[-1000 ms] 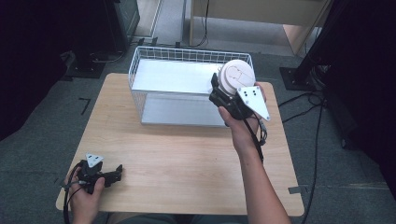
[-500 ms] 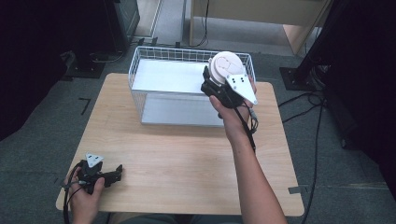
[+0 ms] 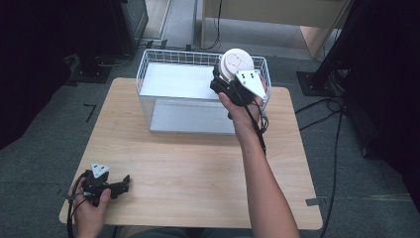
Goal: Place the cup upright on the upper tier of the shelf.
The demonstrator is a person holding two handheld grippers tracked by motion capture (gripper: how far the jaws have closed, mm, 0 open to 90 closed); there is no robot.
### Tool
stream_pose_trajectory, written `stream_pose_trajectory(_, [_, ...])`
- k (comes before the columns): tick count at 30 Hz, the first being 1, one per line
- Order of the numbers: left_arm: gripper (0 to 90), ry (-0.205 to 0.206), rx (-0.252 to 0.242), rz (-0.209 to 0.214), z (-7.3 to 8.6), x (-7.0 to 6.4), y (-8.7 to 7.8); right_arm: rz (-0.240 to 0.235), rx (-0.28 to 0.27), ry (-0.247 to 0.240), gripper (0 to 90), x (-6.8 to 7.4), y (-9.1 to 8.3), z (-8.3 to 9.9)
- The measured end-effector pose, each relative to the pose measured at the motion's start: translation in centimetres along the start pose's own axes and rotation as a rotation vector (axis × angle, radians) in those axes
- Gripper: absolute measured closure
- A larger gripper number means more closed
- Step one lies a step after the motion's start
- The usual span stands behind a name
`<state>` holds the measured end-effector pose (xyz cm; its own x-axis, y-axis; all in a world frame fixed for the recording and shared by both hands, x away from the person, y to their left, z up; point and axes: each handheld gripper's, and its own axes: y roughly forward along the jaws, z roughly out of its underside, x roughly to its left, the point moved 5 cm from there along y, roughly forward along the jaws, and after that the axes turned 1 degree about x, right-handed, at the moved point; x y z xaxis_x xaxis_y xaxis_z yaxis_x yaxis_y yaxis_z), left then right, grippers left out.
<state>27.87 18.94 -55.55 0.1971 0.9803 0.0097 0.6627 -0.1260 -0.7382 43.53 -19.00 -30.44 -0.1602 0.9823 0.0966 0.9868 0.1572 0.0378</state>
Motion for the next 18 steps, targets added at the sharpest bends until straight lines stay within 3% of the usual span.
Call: stream_pose_trajectory(18, [0.0,0.001,0.0,0.0,0.0,0.0,0.0,0.021,0.033,-0.006,15.4,0.5,2.5,-0.1])
